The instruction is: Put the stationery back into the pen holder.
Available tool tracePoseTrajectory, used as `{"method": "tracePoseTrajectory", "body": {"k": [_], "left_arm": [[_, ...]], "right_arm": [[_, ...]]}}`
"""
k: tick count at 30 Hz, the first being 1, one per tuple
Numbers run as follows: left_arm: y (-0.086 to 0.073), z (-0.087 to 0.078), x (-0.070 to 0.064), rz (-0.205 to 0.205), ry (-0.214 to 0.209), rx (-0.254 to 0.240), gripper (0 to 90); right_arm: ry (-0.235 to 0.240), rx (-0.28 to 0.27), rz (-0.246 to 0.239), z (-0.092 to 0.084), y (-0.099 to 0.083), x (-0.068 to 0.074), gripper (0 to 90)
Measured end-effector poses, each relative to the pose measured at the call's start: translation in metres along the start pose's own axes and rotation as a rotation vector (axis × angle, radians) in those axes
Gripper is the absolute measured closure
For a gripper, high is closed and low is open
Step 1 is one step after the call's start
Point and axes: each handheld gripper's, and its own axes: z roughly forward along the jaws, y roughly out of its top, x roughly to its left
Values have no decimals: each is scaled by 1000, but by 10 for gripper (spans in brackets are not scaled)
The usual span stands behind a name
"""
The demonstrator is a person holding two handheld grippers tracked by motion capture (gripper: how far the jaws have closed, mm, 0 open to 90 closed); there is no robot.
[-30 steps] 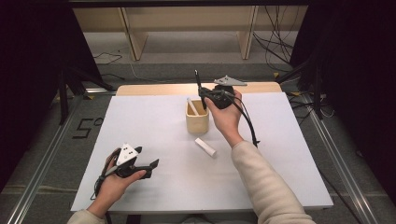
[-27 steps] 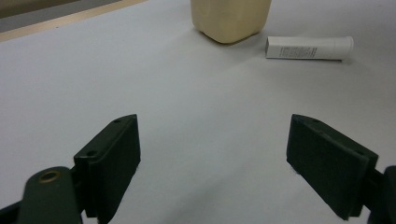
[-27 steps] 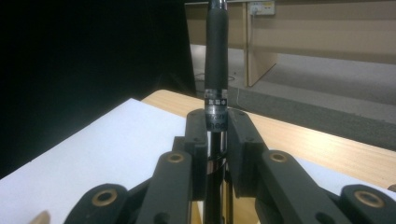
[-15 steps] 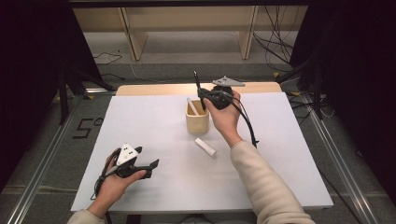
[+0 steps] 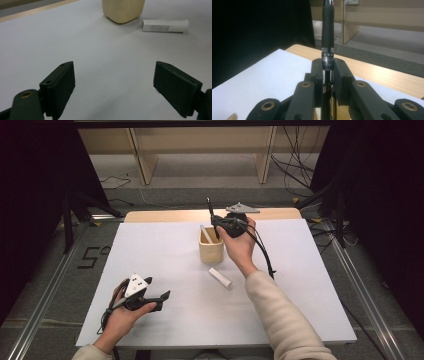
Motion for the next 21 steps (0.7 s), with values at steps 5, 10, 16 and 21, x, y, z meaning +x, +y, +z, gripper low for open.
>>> {"method": "tracePoseTrajectory", "body": {"k": [5,10,16,21], "left_arm": [[0,0,0,1,-1,0,173],[0,0,0,1,0,0,172],[0,0,0,0,-1,-1,173],[0,0,0,-1,-2,-2,172]], "right_arm": [[-2,7,-4,3,-3,0,799],[2,20,-9,6,-4,1,798],[10,42,-11,8,-7,1,792],[18,47,-11,7,-7,1,698]]}}
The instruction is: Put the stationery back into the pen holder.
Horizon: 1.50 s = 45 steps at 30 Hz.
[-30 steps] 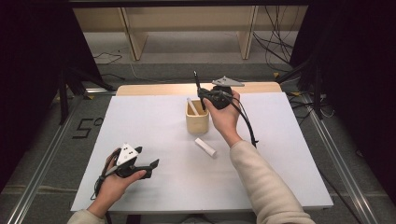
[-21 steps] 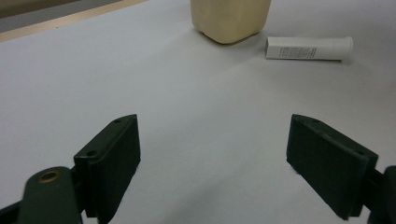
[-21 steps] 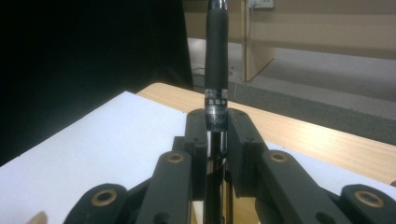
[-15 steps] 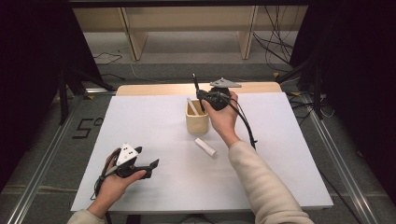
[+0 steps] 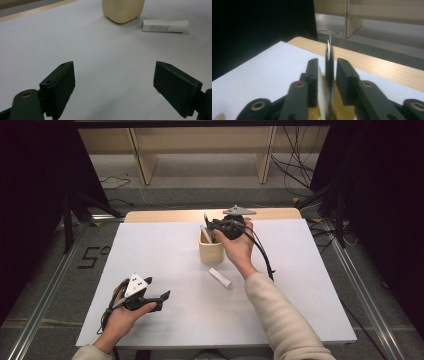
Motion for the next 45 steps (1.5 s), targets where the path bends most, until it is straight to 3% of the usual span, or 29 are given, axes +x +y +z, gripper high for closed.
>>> {"method": "tracePoseTrajectory", "body": {"k": [9,19,33,45], "left_arm": [[0,0,0,1,1,0,173],[0,0,0,4,0,3,173],[0,0,0,4,2,4,173],[0,0,0,4,2,4,174]], "right_arm": [[3,-19,7,-5,0,-1,591],[5,4,28,-15,-5,-5,524],[11,40,25,-36,-10,-8,525],[-2,107,-4,-51,-21,-6,523]]}}
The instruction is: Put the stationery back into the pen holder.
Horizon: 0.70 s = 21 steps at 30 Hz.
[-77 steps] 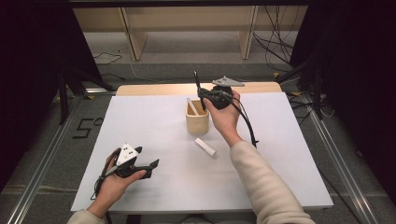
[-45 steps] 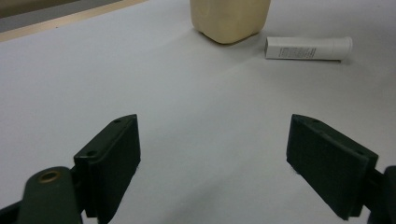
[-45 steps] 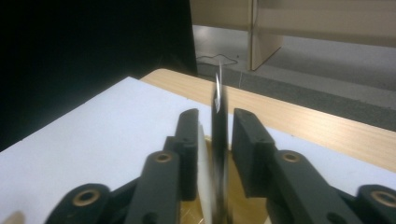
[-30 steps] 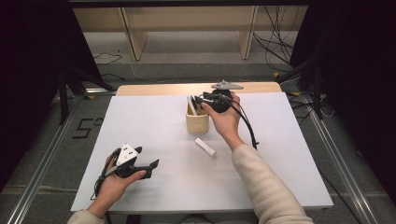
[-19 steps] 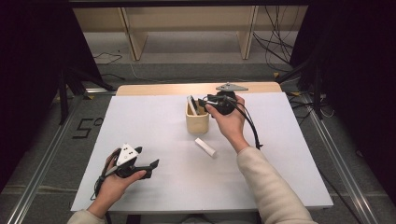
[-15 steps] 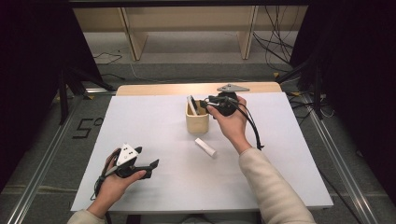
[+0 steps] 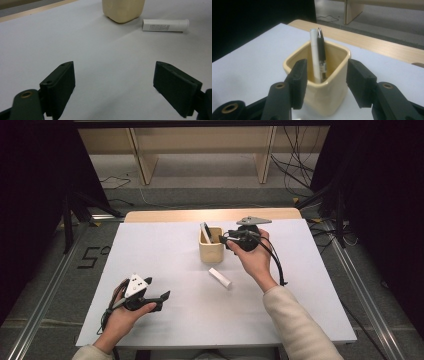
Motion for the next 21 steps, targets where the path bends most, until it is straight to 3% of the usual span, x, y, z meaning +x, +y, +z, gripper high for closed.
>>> {"method": "tracePoseTrajectory", "body": {"k": [21], "left_arm": [[0,0,0,0,0,0,174]], "right_arm": [[8,116,-23,-5,-27,3,531]]}}
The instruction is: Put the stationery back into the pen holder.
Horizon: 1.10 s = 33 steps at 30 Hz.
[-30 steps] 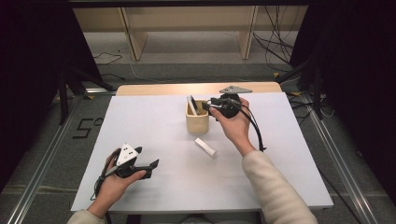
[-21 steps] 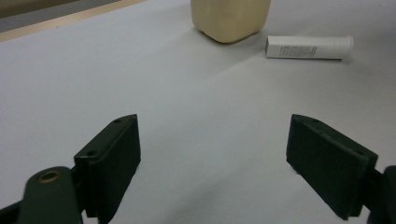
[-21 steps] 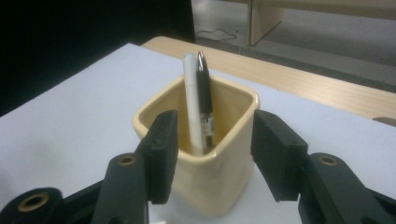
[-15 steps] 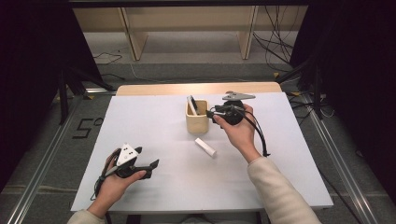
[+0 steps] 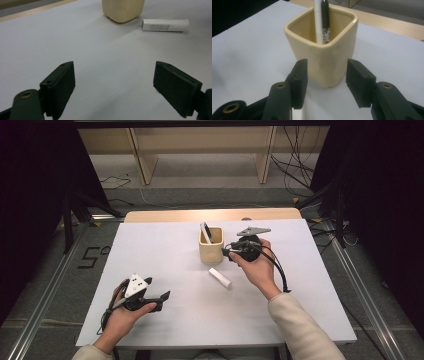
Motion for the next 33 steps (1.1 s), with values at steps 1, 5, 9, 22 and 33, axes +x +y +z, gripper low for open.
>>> {"method": "tracePoseTrajectory", "body": {"k": [1,5,9,22,33], "left_arm": [[0,0,0,-1,1,1,174],[0,0,0,-2,1,1,174],[0,0,0,-2,1,1,174],[0,0,0,-1,1,1,176],[0,0,0,-1,3,2,176]], "right_arm": [[1,10,0,0,-1,0,532],[6,31,-12,0,-7,2,537],[10,42,-19,-2,-13,4,538],[31,53,-17,-7,-51,15,542],[42,32,6,-8,-77,20,543]]}}
